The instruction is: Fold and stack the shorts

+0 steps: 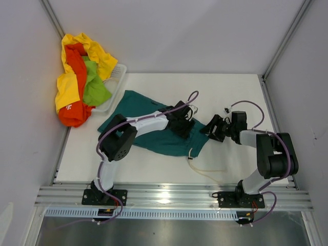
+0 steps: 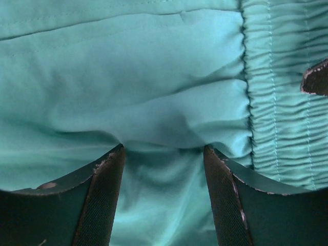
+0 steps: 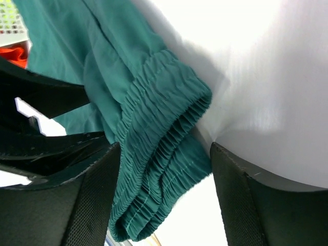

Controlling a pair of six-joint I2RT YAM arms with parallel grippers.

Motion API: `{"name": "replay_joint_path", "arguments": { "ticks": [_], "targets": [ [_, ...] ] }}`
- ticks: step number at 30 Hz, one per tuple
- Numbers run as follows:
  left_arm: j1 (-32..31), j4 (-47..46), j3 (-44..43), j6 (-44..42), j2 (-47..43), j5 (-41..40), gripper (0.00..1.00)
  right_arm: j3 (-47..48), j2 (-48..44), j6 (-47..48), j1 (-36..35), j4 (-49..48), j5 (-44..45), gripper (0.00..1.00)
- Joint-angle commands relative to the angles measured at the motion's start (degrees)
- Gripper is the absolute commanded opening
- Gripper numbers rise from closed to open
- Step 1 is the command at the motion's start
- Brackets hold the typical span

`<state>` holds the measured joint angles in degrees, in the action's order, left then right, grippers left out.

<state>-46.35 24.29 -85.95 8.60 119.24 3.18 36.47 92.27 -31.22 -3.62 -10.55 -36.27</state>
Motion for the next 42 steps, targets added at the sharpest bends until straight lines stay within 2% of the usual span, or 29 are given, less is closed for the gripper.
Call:
{"name": "replay_joint_path", "arguments": {
  "ticks": [1,9,10,14,16,21,36,40,42],
  "targets": [
    [-0.59,-1.44,1.05,0.71,-5.94,-0.63,0.66,-1.22,-2.53,2.66,-0.07,6.76,4.10,0.75],
    [-1.99,1.89,1.41,2.03,-14.82,-3.26,0.72,-3.51,-9.73,3.63,2.12,10.19,4.98,0.77],
    [-2.25,2.51,1.23,2.12,-15.52,-5.53,0.72,-3.77,-11.39,3.71,2.47,12.02,5.24,0.76],
    [-5.50,4.62,1.13,3.26,-18.07,-9.50,0.73,-4.39,-13.43,4.24,2.91,14.06,7.00,0.69],
    [-8.22,4.62,1.40,4.31,-18.96,-11.78,0.73,-4.13,-12.21,4.42,3.00,14.06,7.18,0.61],
    [-13.85,5.85,1.14,6.07,-17.47,-17.94,0.74,-2.72,-8.08,4.06,2.48,12.13,7.88,0.53],
    [-17.81,7.44,-2.11,5.90,-12.81,-23.57,0.74,0.97,-2.36,5.12,-0.95,9.58,9.37,0.51],
    [-18.25,6.56,-2.55,5.46,-11.75,-23.22,0.74,1.32,-2.27,5.99,-1.83,10.19,10.34,0.43],
    [-18.51,6.29,-2.47,5.37,-11.23,-23.31,0.74,1.76,-2.18,6.17,-2.18,10.98,10.78,0.35]
  ]
}}
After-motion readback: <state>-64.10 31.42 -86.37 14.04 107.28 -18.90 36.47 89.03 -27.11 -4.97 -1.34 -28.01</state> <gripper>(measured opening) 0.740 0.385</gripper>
